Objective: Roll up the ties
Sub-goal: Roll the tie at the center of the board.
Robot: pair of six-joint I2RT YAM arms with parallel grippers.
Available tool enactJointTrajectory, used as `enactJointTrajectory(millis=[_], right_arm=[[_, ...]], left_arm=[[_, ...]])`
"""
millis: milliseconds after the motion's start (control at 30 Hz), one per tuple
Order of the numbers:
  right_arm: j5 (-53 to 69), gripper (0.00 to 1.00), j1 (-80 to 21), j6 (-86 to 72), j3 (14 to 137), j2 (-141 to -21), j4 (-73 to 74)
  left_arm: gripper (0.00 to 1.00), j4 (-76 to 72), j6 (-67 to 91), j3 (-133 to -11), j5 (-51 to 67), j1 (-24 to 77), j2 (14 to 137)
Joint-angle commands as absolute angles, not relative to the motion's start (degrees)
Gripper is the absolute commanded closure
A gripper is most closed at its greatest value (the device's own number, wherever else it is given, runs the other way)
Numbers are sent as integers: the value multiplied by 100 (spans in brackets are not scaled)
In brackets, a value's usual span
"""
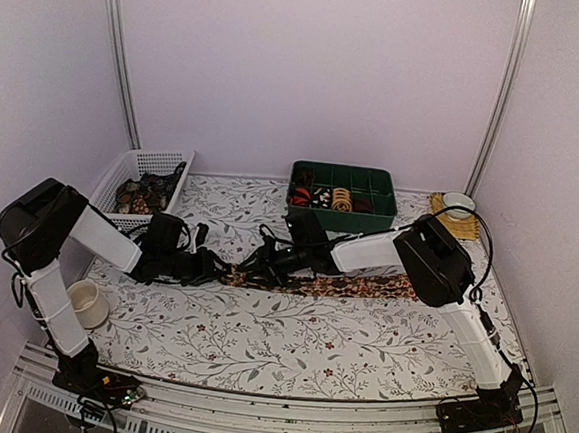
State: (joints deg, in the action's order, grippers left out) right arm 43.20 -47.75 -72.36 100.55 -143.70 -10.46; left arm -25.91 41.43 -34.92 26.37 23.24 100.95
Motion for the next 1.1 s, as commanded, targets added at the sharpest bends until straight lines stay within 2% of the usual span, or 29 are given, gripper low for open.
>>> enactJointTrajectory(millis=[0, 300, 600, 867, 933, 1067], right_arm=[[4374, 68, -4829, -7355, 10125, -14944, -1210], [4430, 81, -4842, -7411, 10125, -14996, -1318], [4437, 91, -4839, -7225, 10182, -15018, -1166], [4676, 94, -4842, -6998, 10325, -15023, -925], [4646, 94, -4835, -6884, 10327, -14977, -761], [4638, 94, -4812, -6591, 10344, -14917, -425]], left_arm=[[67, -2806, 4207, -3385, 2720, 2410, 10160], [67, -2831, 4166, -3296, 2654, 2333, 10059], [58, -2836, 4081, -3268, 2752, 2121, 9908], [55, -3072, 4140, -3203, 2907, 2074, 10017], [48, -3151, 4049, -3131, 2849, 2066, 9868], [18, -3193, 3222, -2850, 2391, 2069, 9248]])
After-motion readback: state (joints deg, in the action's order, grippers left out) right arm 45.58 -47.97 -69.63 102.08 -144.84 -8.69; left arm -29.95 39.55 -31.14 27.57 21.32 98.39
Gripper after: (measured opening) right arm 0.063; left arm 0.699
